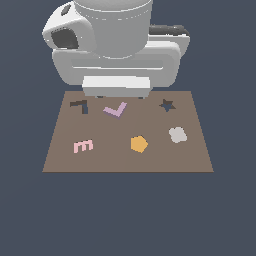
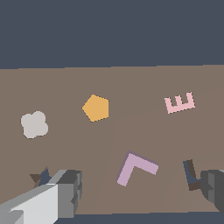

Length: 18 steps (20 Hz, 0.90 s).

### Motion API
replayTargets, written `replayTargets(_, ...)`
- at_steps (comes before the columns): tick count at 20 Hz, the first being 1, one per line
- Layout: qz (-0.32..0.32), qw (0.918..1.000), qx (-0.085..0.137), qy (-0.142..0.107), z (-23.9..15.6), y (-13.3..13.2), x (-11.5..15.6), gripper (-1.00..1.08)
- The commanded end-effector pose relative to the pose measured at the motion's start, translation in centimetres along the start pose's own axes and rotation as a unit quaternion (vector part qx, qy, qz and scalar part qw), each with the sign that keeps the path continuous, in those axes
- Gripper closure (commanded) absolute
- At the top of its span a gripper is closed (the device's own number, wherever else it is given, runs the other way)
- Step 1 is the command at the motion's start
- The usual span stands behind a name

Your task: Insert a designated object into the corresponding slot on a board.

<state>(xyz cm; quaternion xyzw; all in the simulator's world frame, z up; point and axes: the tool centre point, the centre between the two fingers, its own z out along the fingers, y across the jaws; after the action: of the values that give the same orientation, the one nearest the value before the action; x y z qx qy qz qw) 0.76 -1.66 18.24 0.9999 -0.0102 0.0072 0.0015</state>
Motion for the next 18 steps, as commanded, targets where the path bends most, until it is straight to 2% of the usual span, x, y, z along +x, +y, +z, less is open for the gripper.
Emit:
replayTargets(1,0.0,1.0,0.0,0.0,0.0,0.0,0.0,-0.92)
replayTargets(9,0.027,0.9996,0.0,-0.001,1.7,0.6,-0.9,-0.92)
replayTargets(18,0.12,0.9928,-0.001,-0.004,7.5,2.1,-4.0,-0.92)
